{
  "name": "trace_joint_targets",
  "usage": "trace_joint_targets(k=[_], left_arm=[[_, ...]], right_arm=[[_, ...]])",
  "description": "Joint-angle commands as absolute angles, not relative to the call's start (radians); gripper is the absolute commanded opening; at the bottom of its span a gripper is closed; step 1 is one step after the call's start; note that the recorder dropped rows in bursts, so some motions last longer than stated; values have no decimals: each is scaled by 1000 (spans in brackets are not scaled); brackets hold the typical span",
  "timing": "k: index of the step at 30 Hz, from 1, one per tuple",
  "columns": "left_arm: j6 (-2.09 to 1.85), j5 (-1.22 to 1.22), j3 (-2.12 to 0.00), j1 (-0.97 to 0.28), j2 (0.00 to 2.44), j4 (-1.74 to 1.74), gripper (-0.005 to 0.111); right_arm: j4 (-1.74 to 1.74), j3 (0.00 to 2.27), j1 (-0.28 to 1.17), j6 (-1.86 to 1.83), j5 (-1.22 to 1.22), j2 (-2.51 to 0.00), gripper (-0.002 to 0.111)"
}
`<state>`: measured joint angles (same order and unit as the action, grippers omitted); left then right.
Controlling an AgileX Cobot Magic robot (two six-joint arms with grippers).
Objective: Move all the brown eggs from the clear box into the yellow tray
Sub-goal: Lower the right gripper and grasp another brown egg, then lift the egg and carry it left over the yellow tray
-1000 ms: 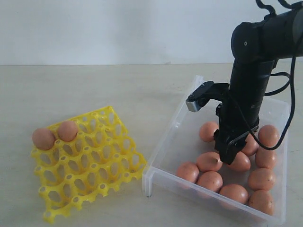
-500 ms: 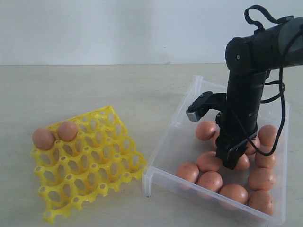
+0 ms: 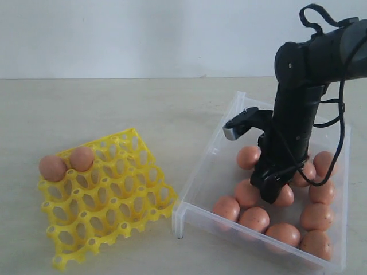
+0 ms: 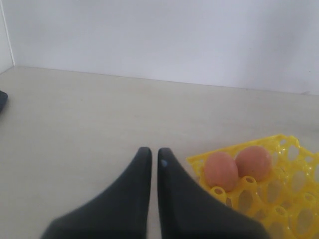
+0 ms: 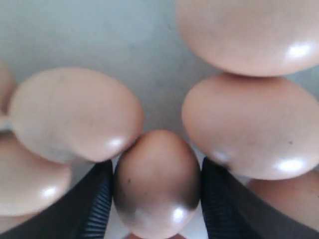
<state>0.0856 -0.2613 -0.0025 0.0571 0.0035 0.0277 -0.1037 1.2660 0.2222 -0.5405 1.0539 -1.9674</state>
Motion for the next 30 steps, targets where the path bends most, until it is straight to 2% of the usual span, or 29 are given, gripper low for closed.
trace_joint_targets(k=[1, 8, 12, 18, 19, 23, 28, 30], left_arm=[[86, -255, 0, 60, 0, 30, 4], [86, -255, 0, 60, 0, 30, 4], [86, -255, 0, 60, 0, 30, 4], [86, -255, 0, 60, 0, 30, 4], [86, -255, 0, 60, 0, 30, 4], [86, -255, 0, 60, 0, 30, 4], [86, -255, 0, 60, 0, 30, 4], [86, -255, 0, 60, 0, 30, 4]], right_arm=[[-163, 1268, 219, -420, 1043, -1893, 0], [-190, 1268, 219, -267, 1096, -1773, 0], [-395, 1268, 219, -355, 1017, -1704, 0], [-945, 1268, 234, -826, 864, -1697, 0], [-1130, 1268, 264, -1044, 844, -1709, 0], [-1386, 1268, 364, -1359, 806, -1746, 0], [-1744, 1268, 549, -1795, 484, -1869, 0], [-1744, 1280, 557, -1860, 448, -1926, 0]])
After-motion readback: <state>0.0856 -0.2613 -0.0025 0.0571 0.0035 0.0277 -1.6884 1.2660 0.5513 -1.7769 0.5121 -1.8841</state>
